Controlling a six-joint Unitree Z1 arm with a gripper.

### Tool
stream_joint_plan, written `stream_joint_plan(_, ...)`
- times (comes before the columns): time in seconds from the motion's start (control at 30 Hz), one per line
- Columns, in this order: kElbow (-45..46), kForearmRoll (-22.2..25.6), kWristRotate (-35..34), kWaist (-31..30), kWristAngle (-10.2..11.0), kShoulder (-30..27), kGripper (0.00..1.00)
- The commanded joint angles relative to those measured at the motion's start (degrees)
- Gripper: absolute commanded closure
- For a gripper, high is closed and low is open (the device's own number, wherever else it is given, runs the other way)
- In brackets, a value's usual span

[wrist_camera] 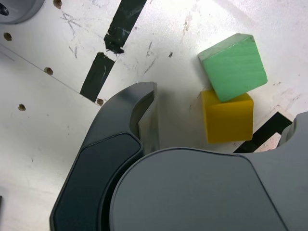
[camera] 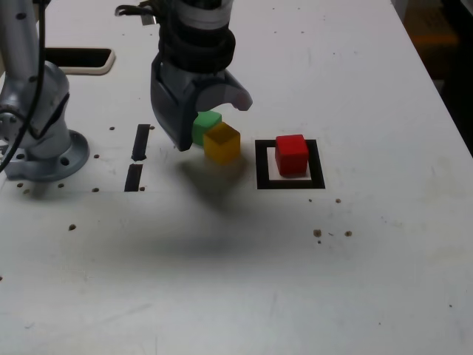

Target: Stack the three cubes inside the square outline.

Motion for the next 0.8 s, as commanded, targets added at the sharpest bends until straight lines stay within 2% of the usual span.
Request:
stream_joint_plan(0.0,-0.1,-0.3,-0.2,0.1,-0.4,0.9,0.0)
stream_joint_plan(0.13,-0.2,-2.2,0.1,0.1,-1.9,2.7,0.01)
stream_joint_plan(0.33,1.1,-7.0,1.1,0.3,-2.9,5.0,0.03)
stream_joint_plan(0.77,3.8,-10.0,2.7,3.2,-2.9,6.1,0.18)
